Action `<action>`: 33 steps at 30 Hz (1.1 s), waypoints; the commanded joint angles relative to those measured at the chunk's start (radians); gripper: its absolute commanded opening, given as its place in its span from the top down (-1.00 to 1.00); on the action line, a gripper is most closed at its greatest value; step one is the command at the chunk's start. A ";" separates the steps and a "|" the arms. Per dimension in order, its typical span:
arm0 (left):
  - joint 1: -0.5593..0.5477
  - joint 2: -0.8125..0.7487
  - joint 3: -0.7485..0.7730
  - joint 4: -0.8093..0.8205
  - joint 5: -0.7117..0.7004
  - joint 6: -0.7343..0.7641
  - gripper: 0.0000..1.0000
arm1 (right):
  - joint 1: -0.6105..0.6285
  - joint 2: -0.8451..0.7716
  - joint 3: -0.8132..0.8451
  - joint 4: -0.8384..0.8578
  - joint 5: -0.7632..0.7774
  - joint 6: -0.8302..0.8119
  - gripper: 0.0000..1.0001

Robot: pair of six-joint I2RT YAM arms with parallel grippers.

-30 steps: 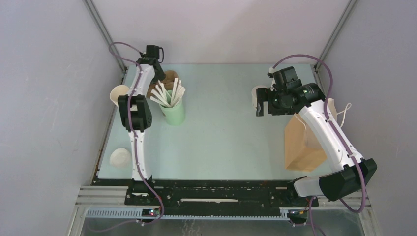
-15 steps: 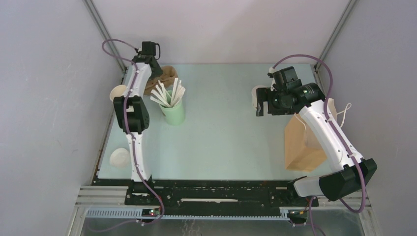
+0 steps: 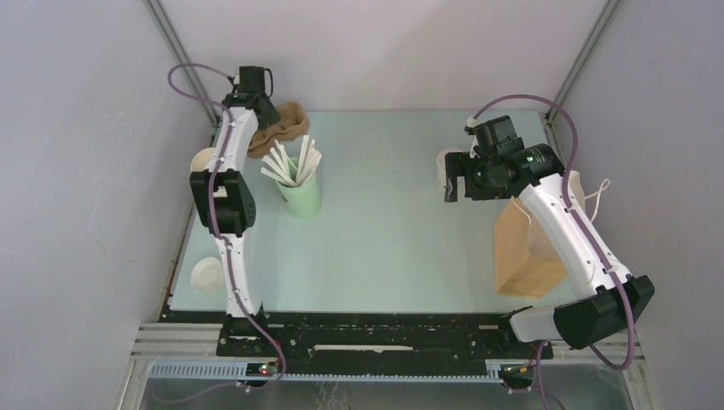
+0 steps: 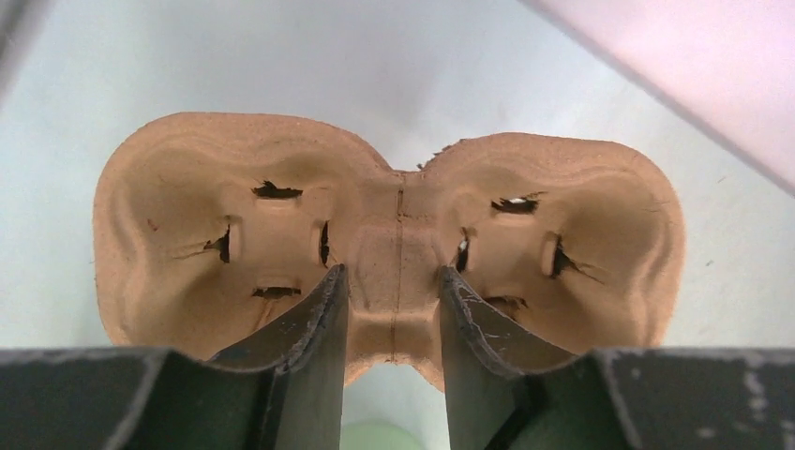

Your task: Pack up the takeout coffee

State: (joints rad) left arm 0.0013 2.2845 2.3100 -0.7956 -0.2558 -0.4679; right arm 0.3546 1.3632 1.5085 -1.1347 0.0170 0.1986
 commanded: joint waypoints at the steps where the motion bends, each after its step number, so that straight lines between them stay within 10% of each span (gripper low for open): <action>1: 0.018 -0.093 -0.117 0.108 0.020 -0.049 0.90 | -0.002 -0.009 0.035 0.008 -0.005 -0.001 -0.98; 5: 0.049 0.022 0.063 0.020 0.196 -0.083 0.84 | -0.003 -0.011 0.033 0.007 -0.005 -0.001 -0.98; 10: -0.025 -0.033 0.052 0.031 -0.053 0.026 0.88 | -0.005 -0.010 0.036 0.007 0.001 -0.003 -0.98; 14: 0.073 -0.083 -0.169 0.186 0.227 -0.185 0.87 | -0.006 -0.008 0.037 0.007 -0.002 -0.004 -0.98; 18: -0.036 -0.093 -0.033 0.044 -0.137 0.025 0.89 | -0.006 -0.012 0.032 0.008 0.004 -0.004 -0.99; 23: -0.027 -0.080 -0.034 0.070 -0.049 0.006 0.91 | -0.006 -0.007 0.036 0.009 -0.002 -0.006 -0.98; 33: -0.004 0.050 0.061 0.012 0.036 0.019 -0.17 | -0.006 -0.008 0.035 0.005 0.002 -0.003 -0.98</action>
State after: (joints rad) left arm -0.0132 2.2990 2.3112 -0.7666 -0.2371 -0.4892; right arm 0.3538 1.3632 1.5085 -1.1351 0.0174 0.1986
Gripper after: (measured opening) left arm 0.537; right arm 0.990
